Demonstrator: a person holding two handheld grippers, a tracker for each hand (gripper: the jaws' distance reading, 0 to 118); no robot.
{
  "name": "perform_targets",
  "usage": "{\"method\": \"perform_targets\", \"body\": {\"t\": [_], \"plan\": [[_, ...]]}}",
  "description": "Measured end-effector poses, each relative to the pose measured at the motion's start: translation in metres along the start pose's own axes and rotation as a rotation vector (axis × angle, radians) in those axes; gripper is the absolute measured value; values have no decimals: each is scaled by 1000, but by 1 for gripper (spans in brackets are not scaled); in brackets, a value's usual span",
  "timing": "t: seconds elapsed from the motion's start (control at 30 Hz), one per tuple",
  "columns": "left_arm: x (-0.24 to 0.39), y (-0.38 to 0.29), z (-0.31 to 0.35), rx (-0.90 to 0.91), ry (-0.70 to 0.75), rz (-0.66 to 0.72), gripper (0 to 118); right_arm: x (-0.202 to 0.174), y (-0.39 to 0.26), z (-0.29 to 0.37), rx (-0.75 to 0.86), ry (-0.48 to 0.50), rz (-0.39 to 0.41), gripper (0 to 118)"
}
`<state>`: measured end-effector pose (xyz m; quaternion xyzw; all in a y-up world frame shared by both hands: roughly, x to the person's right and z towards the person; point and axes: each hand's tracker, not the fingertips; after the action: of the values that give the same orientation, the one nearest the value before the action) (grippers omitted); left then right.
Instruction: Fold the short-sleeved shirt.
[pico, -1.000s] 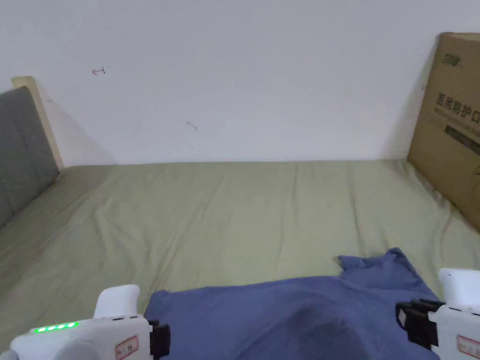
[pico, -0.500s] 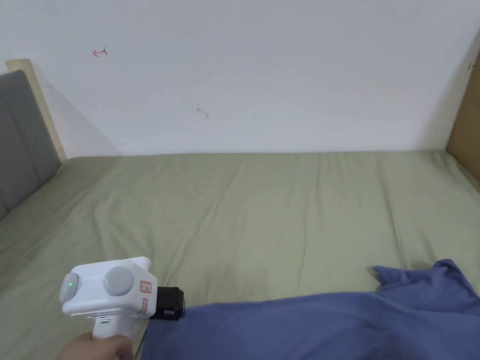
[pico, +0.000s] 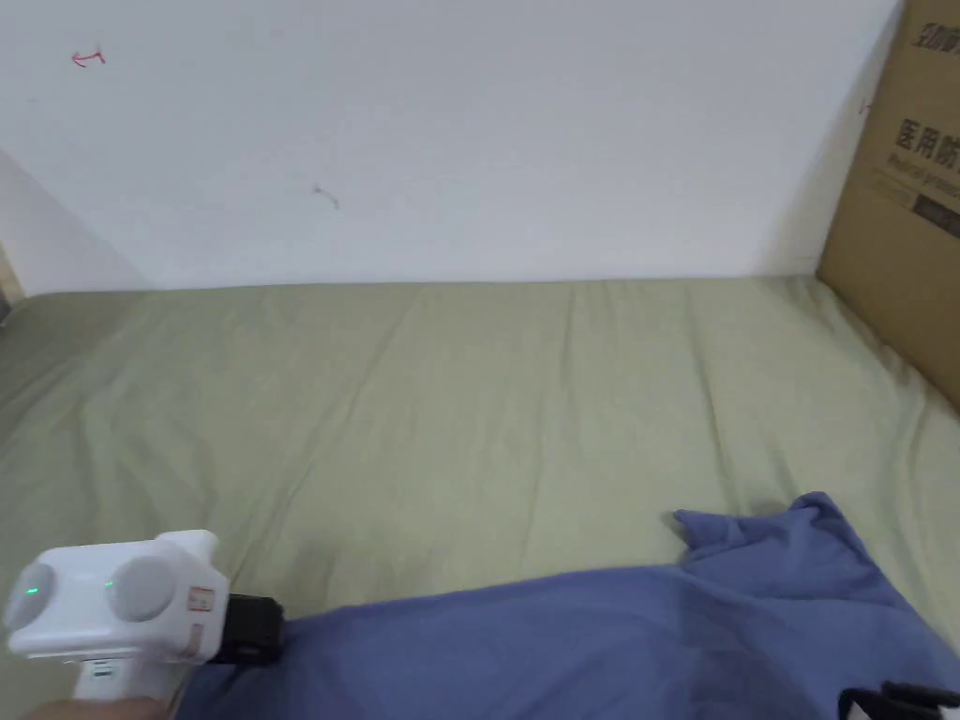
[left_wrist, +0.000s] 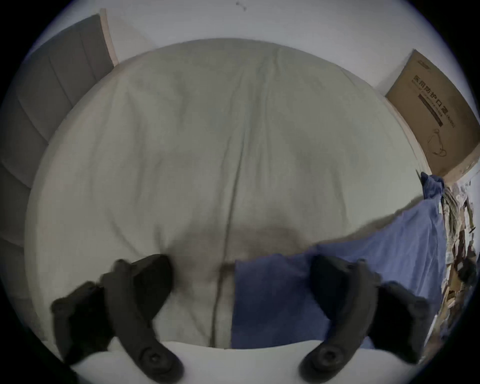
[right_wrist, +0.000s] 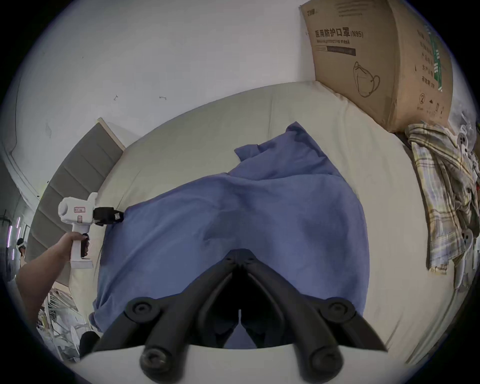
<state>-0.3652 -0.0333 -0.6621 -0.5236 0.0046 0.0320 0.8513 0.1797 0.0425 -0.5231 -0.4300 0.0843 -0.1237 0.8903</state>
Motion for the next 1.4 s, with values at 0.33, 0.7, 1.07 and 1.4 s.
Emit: {"method": "perform_targets", "body": {"t": [0.33, 0.7, 1.07, 1.4], "plan": [[6, -13, 95, 164, -143, -1, 1, 68, 117, -63, 13, -92, -55, 0], [5, -15, 100, 145, -174, 24, 1, 106, 161, -173, -253, -207, -87, 89], [3, -16, 109, 138, -179, 29, 1, 92, 157, -111, -105, -137, -58, 2], [0, -8, 219, 303, -208, 8, 1, 54, 162, 57, 107, -58, -16, 2]]}}
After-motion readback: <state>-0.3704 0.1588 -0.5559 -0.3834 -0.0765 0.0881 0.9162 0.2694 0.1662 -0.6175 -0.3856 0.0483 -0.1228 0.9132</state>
